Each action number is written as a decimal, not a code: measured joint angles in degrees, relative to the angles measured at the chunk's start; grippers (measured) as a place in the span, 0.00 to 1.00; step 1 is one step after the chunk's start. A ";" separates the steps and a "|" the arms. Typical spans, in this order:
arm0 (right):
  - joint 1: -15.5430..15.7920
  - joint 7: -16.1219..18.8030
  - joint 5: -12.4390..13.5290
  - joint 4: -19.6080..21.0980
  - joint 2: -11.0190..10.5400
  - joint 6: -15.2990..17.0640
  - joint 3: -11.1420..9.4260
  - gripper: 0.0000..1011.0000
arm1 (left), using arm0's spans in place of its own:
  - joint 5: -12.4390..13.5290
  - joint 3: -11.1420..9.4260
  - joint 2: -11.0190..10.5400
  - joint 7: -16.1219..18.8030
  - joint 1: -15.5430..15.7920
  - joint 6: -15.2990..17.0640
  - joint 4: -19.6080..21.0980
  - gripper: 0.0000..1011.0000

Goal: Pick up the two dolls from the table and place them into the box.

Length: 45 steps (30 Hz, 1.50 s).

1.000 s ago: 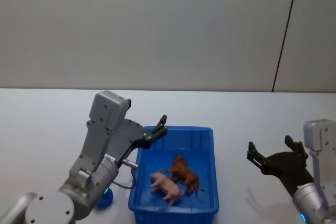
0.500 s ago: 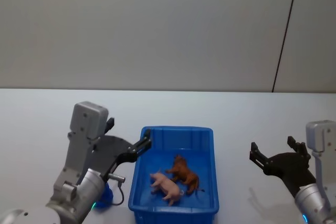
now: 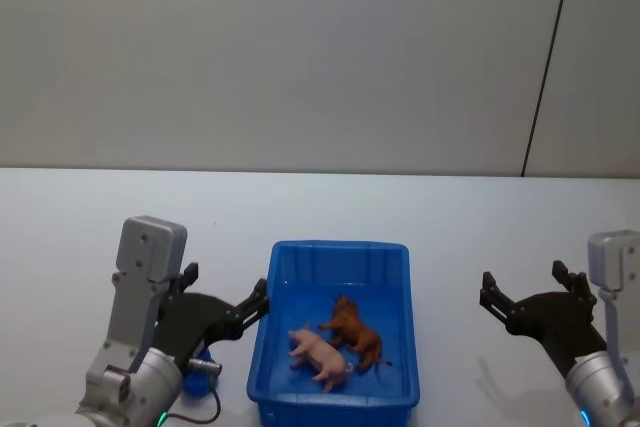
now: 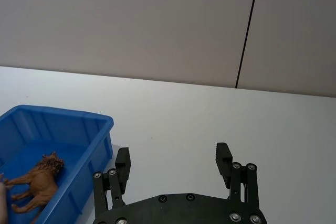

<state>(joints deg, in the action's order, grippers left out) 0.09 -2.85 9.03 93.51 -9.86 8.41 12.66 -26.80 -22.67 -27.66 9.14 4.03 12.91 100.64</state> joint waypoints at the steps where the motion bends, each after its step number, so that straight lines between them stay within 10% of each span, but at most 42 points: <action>1: 0.00 0.00 0.00 0.00 0.00 0.00 0.00 0.99 | -0.17 0.06 -0.07 0.05 -0.09 0.35 0.03 0.99; 18: 0.03 -0.02 0.00 0.02 -0.02 0.00 0.01 0.99 | -2.84 1.64 -2.26 -0.70 -1.59 7.72 -0.37 0.99; 45: 0.03 -0.01 -0.01 0.01 -0.01 0.00 0.01 0.99 | -3.95 3.72 -4.15 -6.35 -1.54 10.88 -4.35 0.99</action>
<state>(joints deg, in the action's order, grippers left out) 0.12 -2.86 9.03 93.52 -9.87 8.41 12.67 -30.75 -18.96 -31.81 2.78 2.49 23.79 96.28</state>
